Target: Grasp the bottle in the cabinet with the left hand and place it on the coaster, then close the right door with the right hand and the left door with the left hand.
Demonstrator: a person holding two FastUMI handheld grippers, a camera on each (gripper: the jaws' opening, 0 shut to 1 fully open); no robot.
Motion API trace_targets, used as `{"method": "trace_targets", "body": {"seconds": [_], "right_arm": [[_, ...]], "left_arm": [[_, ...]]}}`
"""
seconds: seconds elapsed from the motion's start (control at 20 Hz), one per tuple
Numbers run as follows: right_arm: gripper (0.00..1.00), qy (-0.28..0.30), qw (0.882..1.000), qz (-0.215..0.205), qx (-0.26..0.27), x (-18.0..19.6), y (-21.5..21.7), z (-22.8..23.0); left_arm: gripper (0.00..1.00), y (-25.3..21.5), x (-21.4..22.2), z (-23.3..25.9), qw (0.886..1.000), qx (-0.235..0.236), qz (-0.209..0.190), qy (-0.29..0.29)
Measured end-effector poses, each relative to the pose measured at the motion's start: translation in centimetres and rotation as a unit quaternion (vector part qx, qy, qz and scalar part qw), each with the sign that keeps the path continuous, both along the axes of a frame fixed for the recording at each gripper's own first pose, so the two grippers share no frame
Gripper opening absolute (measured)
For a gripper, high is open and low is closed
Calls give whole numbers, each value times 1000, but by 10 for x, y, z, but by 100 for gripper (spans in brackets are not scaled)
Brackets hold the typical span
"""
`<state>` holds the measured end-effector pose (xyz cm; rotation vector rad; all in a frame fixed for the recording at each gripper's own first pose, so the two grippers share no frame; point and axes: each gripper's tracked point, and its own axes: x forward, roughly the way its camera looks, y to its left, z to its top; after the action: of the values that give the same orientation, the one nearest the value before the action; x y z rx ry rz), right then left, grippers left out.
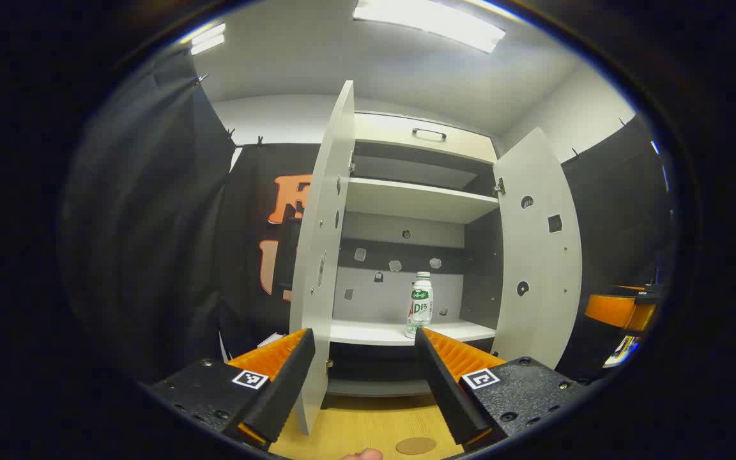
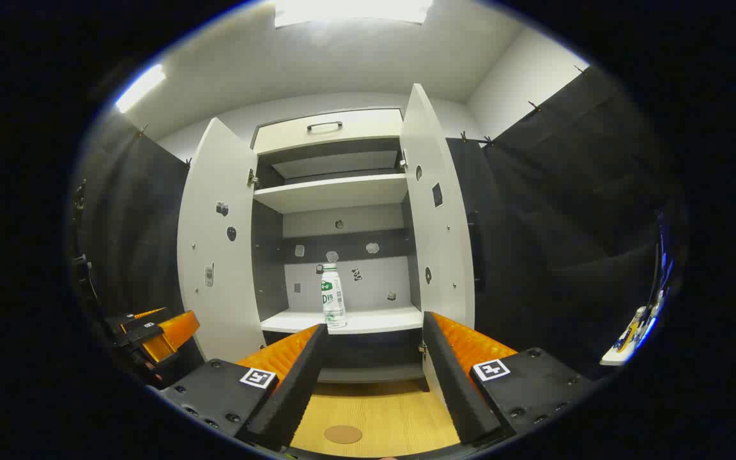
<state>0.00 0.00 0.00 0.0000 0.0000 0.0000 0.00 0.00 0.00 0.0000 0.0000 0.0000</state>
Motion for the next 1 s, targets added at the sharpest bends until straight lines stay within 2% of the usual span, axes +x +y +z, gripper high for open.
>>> {"method": "trace_targets", "body": {"seconds": [1.0], "right_arm": [[97,7,1000,-21,-9,0,-7,-9]], "left_arm": [[95,3,11,-6,1000,-8,-1,10]]}}
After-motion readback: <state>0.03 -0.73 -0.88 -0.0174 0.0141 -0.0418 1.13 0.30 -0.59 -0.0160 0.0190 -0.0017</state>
